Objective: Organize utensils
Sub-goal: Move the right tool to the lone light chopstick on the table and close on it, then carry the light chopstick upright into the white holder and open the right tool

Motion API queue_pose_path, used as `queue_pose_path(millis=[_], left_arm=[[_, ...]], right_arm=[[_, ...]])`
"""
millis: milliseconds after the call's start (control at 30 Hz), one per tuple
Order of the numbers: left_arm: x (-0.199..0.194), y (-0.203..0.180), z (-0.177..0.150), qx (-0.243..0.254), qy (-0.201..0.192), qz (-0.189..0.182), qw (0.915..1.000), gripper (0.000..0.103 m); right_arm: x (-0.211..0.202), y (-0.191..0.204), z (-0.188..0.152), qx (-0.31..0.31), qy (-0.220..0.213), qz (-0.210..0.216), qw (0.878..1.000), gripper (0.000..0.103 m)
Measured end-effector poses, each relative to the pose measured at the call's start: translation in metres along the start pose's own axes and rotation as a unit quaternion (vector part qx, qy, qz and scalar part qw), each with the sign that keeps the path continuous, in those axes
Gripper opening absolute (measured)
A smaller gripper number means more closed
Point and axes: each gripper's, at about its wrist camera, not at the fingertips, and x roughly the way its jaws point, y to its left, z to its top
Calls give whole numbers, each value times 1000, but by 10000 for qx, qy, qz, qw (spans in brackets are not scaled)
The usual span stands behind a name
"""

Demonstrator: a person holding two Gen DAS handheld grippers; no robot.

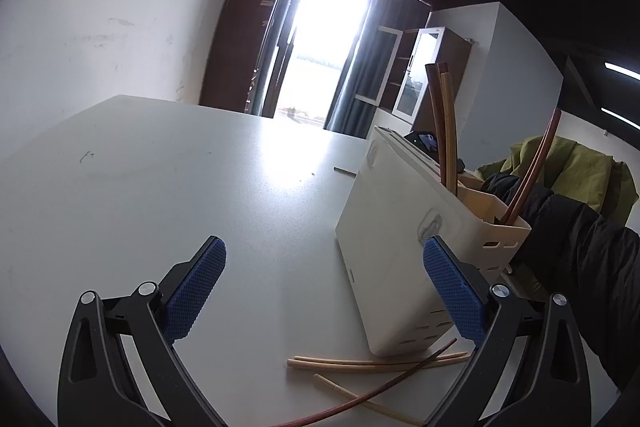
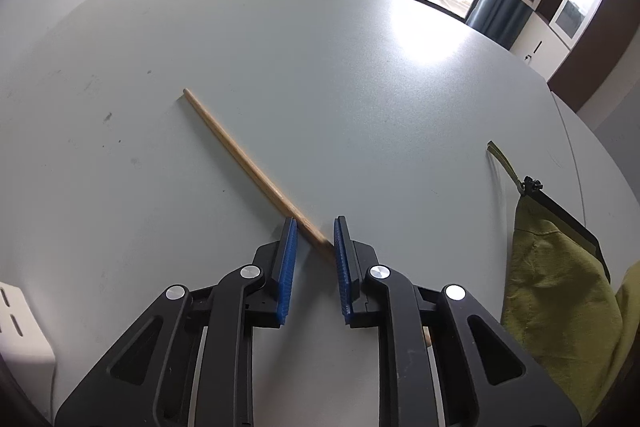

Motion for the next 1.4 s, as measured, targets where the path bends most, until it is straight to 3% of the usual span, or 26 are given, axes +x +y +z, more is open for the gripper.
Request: queue_pose_path(millis=[33, 67, 133, 400, 433, 467, 500, 533, 633, 733, 767, 833, 867, 933, 1067, 1200, 1400], left_arm=[[0, 0, 0, 17, -11, -1, 10000, 97], [-1, -2, 0, 38, -24, -6, 10000, 97], [-2, -4, -2, 62, -32, -18, 10000, 97], [-2, -6, -1, 73, -36, -26, 10000, 97], [-1, -6, -1, 79, -35, -19, 10000, 97], [0, -6, -1, 75, -20, -24, 10000, 97], [1, -6, -2, 67, -7, -27, 10000, 97], [2, -5, -3, 63, 13, -20, 10000, 97], [5, -6, -5, 66, 56, -25, 10000, 97], [5, -6, -6, 72, 60, -24, 10000, 97], [5, -7, -6, 79, 57, -20, 10000, 97], [5, -6, -6, 63, 61, -25, 10000, 97], [6, -6, -6, 57, 69, -23, 10000, 97], [6, -6, -7, 35, 87, -25, 10000, 97], [3, -6, -7, 34, 69, -28, 10000, 97], [4, -5, -7, 17, 82, -27, 10000, 97], [5, -5, -7, 21, 97, -44, 9999, 97]], right_arm=[[0, 1, 1, 62, 10, -84, 9999, 14], [-4, 0, 2, 189, -49, -97, 9998, 0], [-4, -5, 1, 493, 27, 214, 9986, 0], [-18, -8, -7, 402, -203, 658, 9968, 1], [-22, -13, -5, 333, -268, 481, 9979, 3], [-27, -17, -3, 254, -337, 245, 9988, 21], [-32, -22, -3, 227, -432, 58, 9988, 51], [-34, -28, -4, 268, -489, 13, 9984, 56], [-27, -36, -9, 355, -265, 165, 9989, 56], [-9, -38, -12, 202, -19, -109, 9997, 56], [-3, -38, -15, 251, 58, -81, 9996, 53], [-6, -38, -23, 423, 19, 205, 9989, 35], [-8, -35, -24, 403, 10, 336, 9986, 19], [-11, -25, -25, 296, 1, 225, 9993, 9], [-19, -9, -32, 187, -105, 27, 9998, 7], [-29, -8, -36, 485, -458, 298, 9973, 7], [-76, -19, -38, 846, -1059, 620, 9888, 7]])
